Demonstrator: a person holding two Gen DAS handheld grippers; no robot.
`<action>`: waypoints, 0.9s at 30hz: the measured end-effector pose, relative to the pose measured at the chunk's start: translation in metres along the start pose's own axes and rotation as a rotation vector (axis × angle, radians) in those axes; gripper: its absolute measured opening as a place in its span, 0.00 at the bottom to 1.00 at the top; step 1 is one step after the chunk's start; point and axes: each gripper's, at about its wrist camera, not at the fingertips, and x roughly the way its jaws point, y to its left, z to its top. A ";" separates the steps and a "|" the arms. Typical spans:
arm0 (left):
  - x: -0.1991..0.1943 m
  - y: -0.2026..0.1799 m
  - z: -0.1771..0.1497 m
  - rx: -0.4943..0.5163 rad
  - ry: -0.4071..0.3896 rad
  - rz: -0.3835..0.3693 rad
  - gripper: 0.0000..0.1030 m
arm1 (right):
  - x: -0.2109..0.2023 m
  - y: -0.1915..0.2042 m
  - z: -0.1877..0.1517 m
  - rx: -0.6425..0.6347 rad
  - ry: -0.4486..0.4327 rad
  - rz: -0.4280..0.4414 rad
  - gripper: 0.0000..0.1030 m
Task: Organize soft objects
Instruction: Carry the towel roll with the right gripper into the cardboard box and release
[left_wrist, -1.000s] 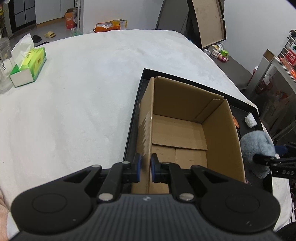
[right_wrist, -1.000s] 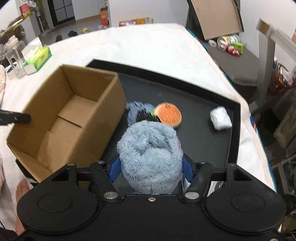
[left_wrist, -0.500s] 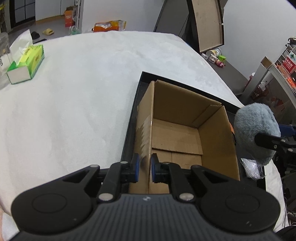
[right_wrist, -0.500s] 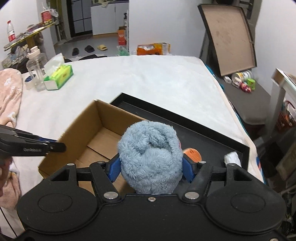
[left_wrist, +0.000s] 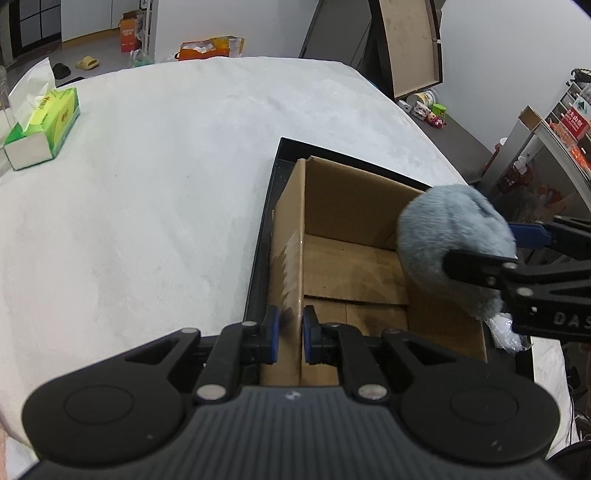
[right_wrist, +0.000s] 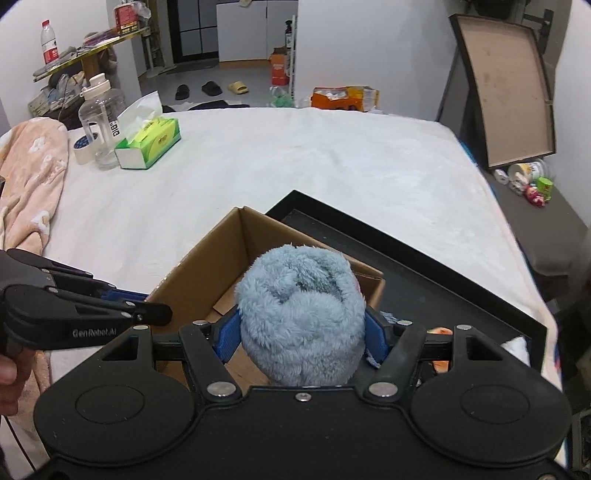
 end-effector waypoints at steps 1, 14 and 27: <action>0.001 0.000 0.001 0.001 0.002 -0.001 0.11 | 0.003 0.001 0.001 0.000 0.003 0.006 0.63; 0.009 0.001 0.005 0.007 0.036 -0.006 0.12 | 0.037 0.018 0.008 -0.038 0.025 0.045 0.63; 0.013 0.003 0.006 -0.009 0.050 -0.003 0.13 | 0.046 0.021 0.005 -0.062 0.027 0.023 0.83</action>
